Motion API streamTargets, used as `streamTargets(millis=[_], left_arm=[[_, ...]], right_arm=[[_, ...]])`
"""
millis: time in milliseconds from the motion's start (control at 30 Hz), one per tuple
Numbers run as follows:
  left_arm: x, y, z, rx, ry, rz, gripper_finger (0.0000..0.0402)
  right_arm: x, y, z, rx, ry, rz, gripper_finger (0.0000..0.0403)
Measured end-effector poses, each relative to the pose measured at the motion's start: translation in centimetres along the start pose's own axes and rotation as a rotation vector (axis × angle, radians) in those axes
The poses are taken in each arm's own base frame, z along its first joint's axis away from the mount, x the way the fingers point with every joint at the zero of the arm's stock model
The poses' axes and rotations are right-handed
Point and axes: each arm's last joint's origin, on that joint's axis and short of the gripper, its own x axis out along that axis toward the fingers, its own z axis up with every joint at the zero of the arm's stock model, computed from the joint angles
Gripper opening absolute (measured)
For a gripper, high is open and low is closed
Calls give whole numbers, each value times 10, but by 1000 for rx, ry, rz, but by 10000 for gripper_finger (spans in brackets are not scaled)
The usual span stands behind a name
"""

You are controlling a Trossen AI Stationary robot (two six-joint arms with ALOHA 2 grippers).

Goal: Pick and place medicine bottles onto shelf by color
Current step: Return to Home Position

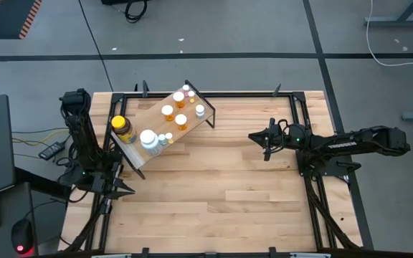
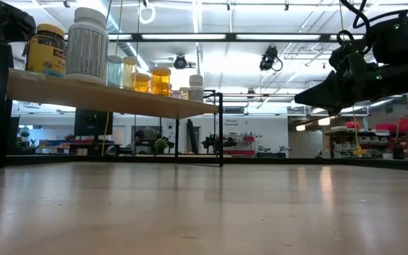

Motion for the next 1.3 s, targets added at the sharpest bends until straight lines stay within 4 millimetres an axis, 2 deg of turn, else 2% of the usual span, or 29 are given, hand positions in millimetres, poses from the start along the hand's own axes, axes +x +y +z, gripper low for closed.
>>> streamTargets(millis=[433,733,1067,1300], left_arm=[[0,0,0,0,0,0,21],[0,0,0,1,0,0,34],[0,0,0,1,0,0,23],[0,0,0,1,0,0,33]], right_arm=[[0,0,0,0,0,0,45],[0,0,0,0,0,0,45],[0,0,0,0,0,0,45],[0,0,0,0,0,0,45]])
